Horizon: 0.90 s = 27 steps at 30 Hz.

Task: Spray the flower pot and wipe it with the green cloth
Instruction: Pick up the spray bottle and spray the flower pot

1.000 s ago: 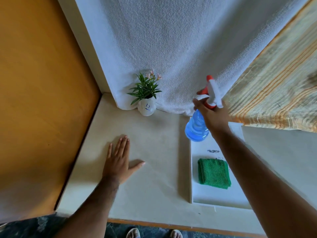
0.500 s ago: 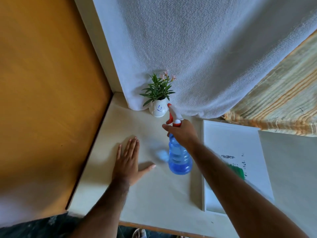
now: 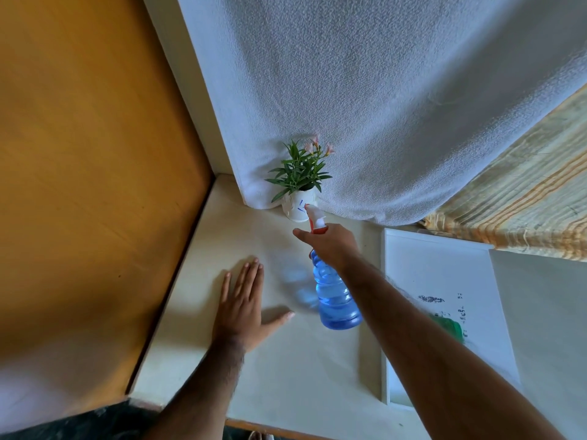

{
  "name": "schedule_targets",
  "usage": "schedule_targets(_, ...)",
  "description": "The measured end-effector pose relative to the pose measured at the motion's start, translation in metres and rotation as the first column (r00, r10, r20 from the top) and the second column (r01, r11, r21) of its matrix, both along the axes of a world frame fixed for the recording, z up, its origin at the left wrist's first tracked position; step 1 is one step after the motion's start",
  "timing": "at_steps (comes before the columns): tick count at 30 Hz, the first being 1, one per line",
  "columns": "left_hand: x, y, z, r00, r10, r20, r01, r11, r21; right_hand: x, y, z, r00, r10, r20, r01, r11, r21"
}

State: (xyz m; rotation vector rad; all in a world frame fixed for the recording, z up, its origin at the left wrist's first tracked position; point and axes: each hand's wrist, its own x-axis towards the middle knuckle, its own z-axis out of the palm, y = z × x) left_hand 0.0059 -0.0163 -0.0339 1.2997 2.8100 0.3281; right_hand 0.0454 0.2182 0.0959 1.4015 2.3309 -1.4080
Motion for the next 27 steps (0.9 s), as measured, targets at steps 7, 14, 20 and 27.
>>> schedule_targets(7, -0.001, 0.000, 0.001, 1.000, 0.005, 0.005, -0.005, 1.000, 0.002, -0.002, 0.003, -0.005, 0.999, -0.010, 0.032, 0.008, 0.998, 0.055)
schedule_targets(14, -0.001, 0.001, 0.001, 1.000, 0.003, -0.005, -0.003, 1.000, 0.010, 0.001, 0.003, -0.008, 0.999, -0.030, -0.030, 0.032, 0.997, 0.064)
schedule_targets(20, 0.000, 0.000, 0.000, 1.000, 0.005, 0.005, -0.005, 1.000, 0.003, 0.002, 0.000, -0.005, 0.998, -0.050, -0.032, 0.051, 0.997, 0.057)
schedule_targets(27, 0.000, 0.000, 0.000, 1.000, 0.008, 0.009, -0.008, 1.000, 0.007, 0.003, -0.002, 0.002, 0.998, -0.060, -0.008, 0.060, 0.994, 0.093)
